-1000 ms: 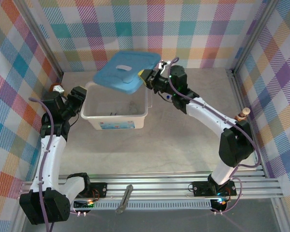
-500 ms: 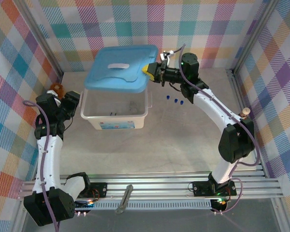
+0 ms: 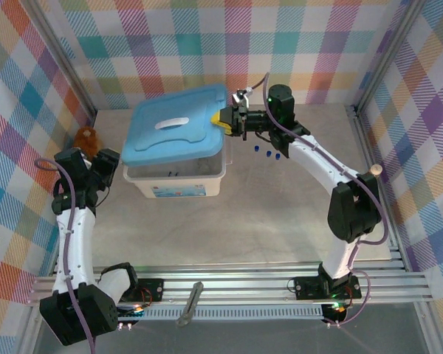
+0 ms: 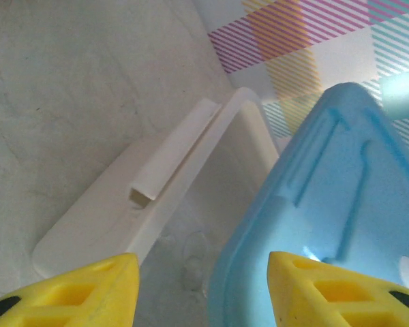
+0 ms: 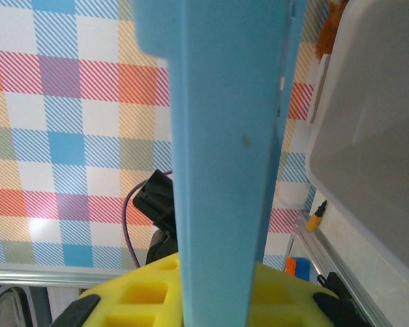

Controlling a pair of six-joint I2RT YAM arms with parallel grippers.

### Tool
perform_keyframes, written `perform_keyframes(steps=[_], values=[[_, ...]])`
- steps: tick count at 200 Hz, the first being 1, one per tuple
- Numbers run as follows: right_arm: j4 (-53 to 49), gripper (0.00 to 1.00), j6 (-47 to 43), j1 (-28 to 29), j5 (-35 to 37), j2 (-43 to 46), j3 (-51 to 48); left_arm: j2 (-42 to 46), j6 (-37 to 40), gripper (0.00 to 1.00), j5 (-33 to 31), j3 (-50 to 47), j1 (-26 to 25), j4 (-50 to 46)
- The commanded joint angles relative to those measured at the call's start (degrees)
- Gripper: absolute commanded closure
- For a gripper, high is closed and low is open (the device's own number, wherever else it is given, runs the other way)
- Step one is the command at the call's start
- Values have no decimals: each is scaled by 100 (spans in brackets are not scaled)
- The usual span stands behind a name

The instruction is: Organize the chemistry lab equipment

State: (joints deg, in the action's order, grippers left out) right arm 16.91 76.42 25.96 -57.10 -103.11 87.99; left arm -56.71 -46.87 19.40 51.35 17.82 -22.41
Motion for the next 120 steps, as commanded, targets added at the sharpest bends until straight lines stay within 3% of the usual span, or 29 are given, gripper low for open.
perform_keyframes(steps=[1, 120], values=[[314, 82, -48, 42, -264, -98, 160, 126, 62, 48, -42, -96, 72, 44], [756, 82, 314, 147, -333, -552, 176, 44, 144, 49, -76, -158, 81, 185]])
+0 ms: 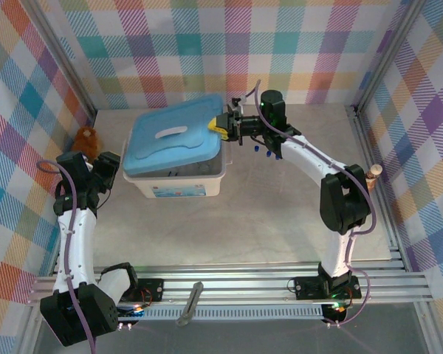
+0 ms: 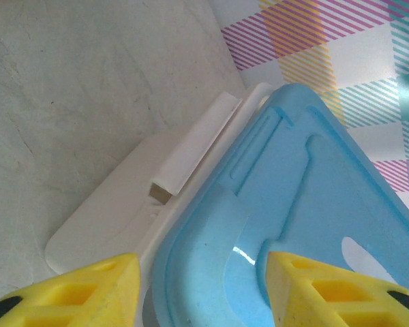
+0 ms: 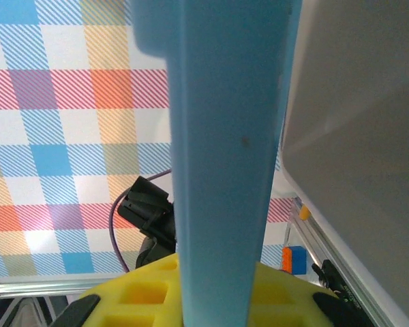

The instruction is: Organize the chemistry lab equipment

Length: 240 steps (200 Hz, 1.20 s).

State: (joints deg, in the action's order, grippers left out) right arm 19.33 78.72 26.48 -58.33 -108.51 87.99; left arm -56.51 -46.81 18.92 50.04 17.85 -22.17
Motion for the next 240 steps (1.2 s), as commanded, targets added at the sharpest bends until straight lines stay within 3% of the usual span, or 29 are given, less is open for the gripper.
perform_keyframes(steps=[1, 157, 204, 240], values=[[507, 82, 83, 94, -213, -17, 176, 16, 137, 49, -28, -28, 79, 161], [326, 82, -152, 23, -315, -309, 78, -97, 25, 50, 313, 212, 36, 581], [406, 82, -118, -11, -242, -313, -34, -254, -150, 50, 391, 234, -96, 1227], [460, 82, -118, -88, -253, -263, -130, -661, -65, 50, 352, 435, -802, 1408]])
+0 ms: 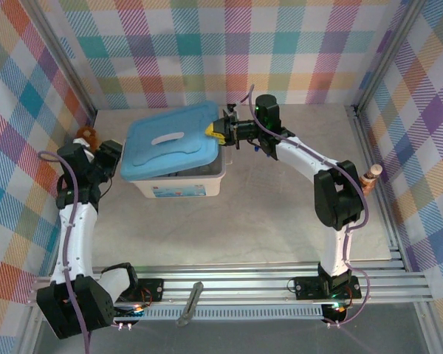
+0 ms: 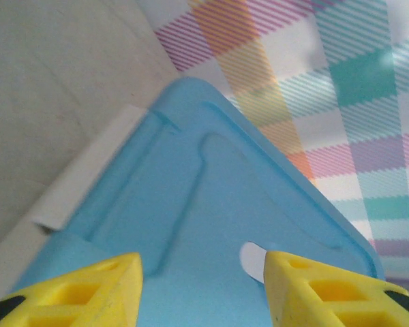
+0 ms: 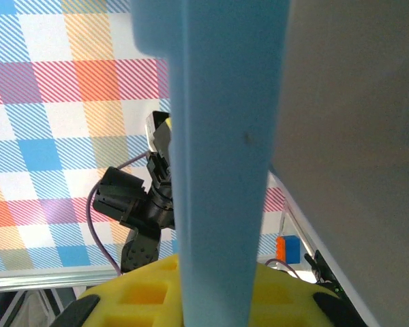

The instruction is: Organize the chemistry lab equipment

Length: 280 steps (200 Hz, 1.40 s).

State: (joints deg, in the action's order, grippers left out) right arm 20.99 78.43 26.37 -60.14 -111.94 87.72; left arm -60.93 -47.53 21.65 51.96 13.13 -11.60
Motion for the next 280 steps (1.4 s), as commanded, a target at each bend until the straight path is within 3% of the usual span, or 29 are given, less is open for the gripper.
perform_keyframes(steps=[1, 46, 85, 142, 162, 190, 242, 280], values=[[292, 82, -95, -78, -74, 87, -109, -232, 11, 50, 73, 243, -338, 359], [131, 80, -238, -166, -59, 208, -286, -682, 127, 50, -235, 332, -977, 520], [186, 79, -215, -218, -55, 219, -396, -912, 137, 50, -369, 315, -1134, 604], [-184, 64, -493, -246, 28, 290, -353, -1173, 210, 51, -432, 318, -1330, 407], [-730, 52, -879, -246, 98, 402, -239, -1169, 204, 51, -465, 249, -1356, 411], [-2291, 41, -1946, -246, 469, 569, 219, -1185, 188, 51, -495, 226, -1367, 416], [-4326, 37, -3145, -246, 1189, 678, 998, -1215, 168, 52, -529, 221, -1390, 426], [-5166, 37, -3573, -246, 1717, 695, 1299, -1211, 150, 52, -506, 226, -1403, 456]])
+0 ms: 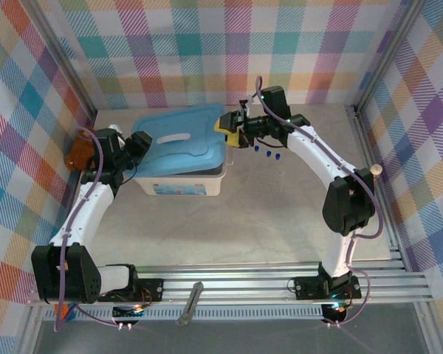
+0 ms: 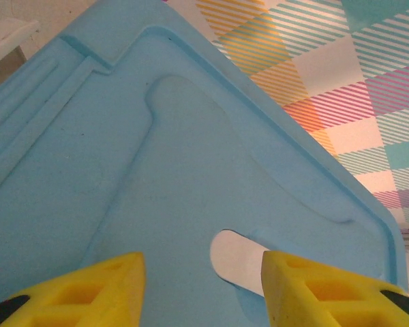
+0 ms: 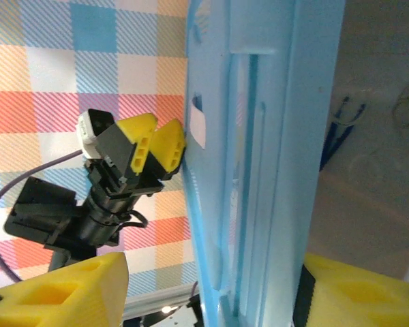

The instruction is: Organize the chemistry lab equipment

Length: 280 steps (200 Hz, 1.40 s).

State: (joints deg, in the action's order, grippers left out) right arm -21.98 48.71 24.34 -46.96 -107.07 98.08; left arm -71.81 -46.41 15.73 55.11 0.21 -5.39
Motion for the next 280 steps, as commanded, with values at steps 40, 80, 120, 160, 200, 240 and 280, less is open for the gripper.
perform_keyframes(steps=[40, 80, 120, 160, 200, 240, 280], values=[[-1256, 36, -787, -43, 789, 256, 319, -178, 31, 52, 115, -79, -146, -130], [-1479, 36, -1025, -43, 1045, 366, 373, -175, 27, 52, 132, -101, -154, -130], [-1487, 35, -1211, 223, 1080, 397, 389, -178, 35, 52, 118, -139, -163, -129], [-1690, 35, -1460, 657, 1405, 111, 539, -122, 54, 52, 15, -149, -214, -241], [-1827, 35, -1554, 954, 1857, -159, 578, -17, 284, 53, -100, -29, -209, -510], [-1986, 35, -1665, 1003, 2391, -295, 518, 60, 490, 52, -164, 50, -211, -762], [-1873, 35, -1687, 1020, 2248, -160, 476, 237, 840, 52, -320, 356, -210, -1003]])
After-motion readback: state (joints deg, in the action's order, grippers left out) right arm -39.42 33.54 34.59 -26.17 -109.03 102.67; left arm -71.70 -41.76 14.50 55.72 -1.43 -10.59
